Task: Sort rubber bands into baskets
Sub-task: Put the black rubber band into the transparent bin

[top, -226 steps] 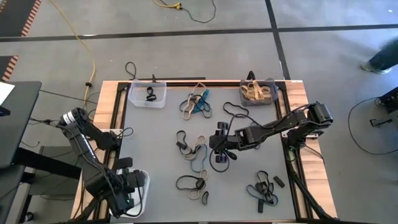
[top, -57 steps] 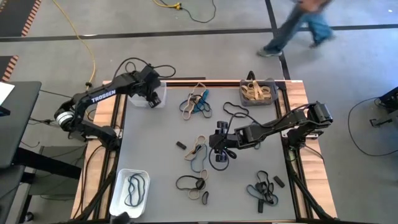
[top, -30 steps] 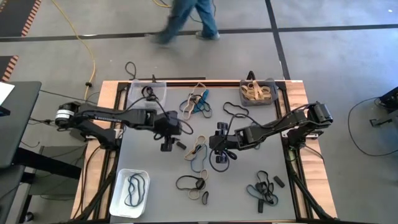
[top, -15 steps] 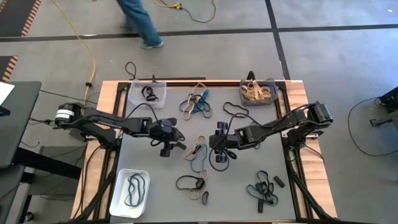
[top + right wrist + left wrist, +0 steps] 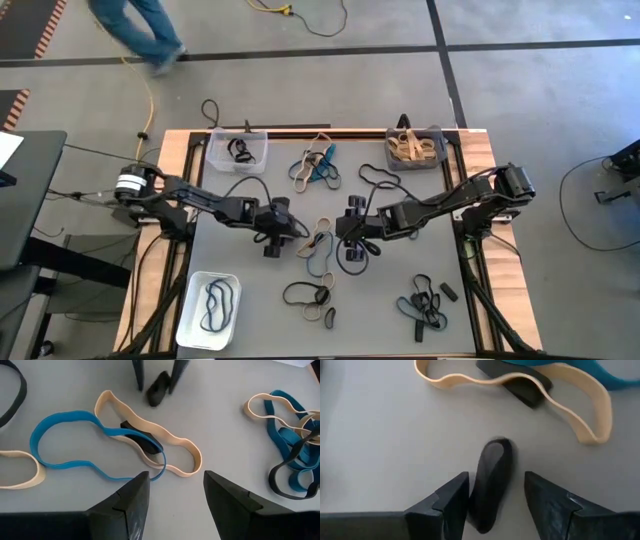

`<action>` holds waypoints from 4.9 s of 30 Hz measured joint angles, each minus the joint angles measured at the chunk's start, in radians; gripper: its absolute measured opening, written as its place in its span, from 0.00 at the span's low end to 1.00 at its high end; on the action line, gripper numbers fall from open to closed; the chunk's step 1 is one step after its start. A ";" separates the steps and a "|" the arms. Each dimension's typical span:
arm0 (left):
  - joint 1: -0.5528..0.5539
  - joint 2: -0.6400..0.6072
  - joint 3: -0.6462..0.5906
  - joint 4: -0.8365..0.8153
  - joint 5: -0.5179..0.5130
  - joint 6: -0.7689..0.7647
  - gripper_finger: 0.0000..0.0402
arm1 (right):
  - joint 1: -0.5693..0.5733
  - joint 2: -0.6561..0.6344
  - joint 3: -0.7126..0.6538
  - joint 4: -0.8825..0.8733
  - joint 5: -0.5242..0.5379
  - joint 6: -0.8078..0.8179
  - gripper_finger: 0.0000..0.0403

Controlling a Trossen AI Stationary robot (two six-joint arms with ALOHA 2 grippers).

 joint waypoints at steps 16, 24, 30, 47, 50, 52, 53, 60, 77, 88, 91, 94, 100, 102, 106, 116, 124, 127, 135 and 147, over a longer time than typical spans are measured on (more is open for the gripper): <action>0.039 0.026 0.430 -0.706 -0.311 0.194 0.01 | 0.000 0.000 0.000 -0.003 0.000 -0.020 0.54; 0.215 -0.019 0.535 -0.930 -0.516 0.215 0.00 | -0.001 0.000 -0.023 -0.002 0.000 0.003 0.54; 0.422 -0.103 0.536 -0.935 -0.496 0.207 0.00 | 0.000 0.000 -0.028 -0.005 -0.002 0.008 0.54; 0.902 -0.119 0.535 -0.962 -0.160 0.163 0.06 | 0.000 0.000 -0.028 -0.011 -0.020 0.024 0.54; 0.910 -0.119 0.535 -0.963 -0.157 0.155 0.11 | 0.001 0.000 -0.028 -0.015 -0.020 0.026 0.54; 0.909 -0.119 0.535 -0.962 -0.156 0.151 0.14 | 0.004 0.000 -0.028 -0.024 -0.020 0.033 0.54; 0.909 -0.119 0.535 -0.962 -0.156 0.147 0.16 | 0.005 0.000 -0.028 -0.028 -0.020 0.034 0.54; 0.909 -0.119 0.535 -0.948 -0.200 0.119 0.27 | 0.006 0.000 -0.028 -0.030 -0.021 0.035 0.54; 0.711 -0.119 0.535 -0.938 0.201 -0.019 0.33 | 0.006 0.000 -0.028 -0.031 -0.021 0.044 0.54; 0.305 -0.119 0.535 -0.828 0.149 -0.083 0.33 | 0.007 0.000 -0.028 -0.028 -0.023 0.045 0.54; 0.209 -0.119 0.535 -0.806 0.147 -0.109 0.33 | 0.007 0.000 -0.028 -0.028 -0.024 0.045 0.54; 0.121 -0.119 0.535 -0.792 0.147 -0.144 0.33 | 0.007 0.000 -0.028 -0.028 -0.024 0.044 0.54; -0.043 -0.119 0.535 -0.751 0.112 -0.209 0.33 | 0.007 0.000 -0.028 -0.020 -0.024 0.044 0.54; -0.091 -0.119 0.535 -0.742 0.093 -0.218 0.33 | 0.007 0.000 -0.028 -0.013 -0.024 0.044 0.54; -0.184 -0.119 0.535 -0.716 0.037 -0.253 0.33 | 0.007 0.000 -0.028 0.000 -0.024 0.035 0.54; -0.354 -0.005 0.535 -0.637 -0.029 -0.292 0.33 | 0.007 0.000 -0.028 0.011 -0.023 0.030 0.54; -0.397 0.178 0.535 -0.559 -0.040 -0.331 0.33 | 0.006 0.000 -0.028 0.026 -0.028 0.025 0.54; -0.396 0.246 0.535 -0.546 -0.067 -0.350 0.33 | 0.006 0.000 -0.028 0.033 -0.028 0.025 0.54; -0.396 0.330 0.540 -0.526 -0.095 -0.347 0.30 | 0.006 0.000 -0.028 0.036 -0.029 0.022 0.54; -0.392 0.227 0.535 -0.532 -0.136 -0.343 0.13 | 0.006 0.000 -0.028 0.036 -0.030 0.022 0.54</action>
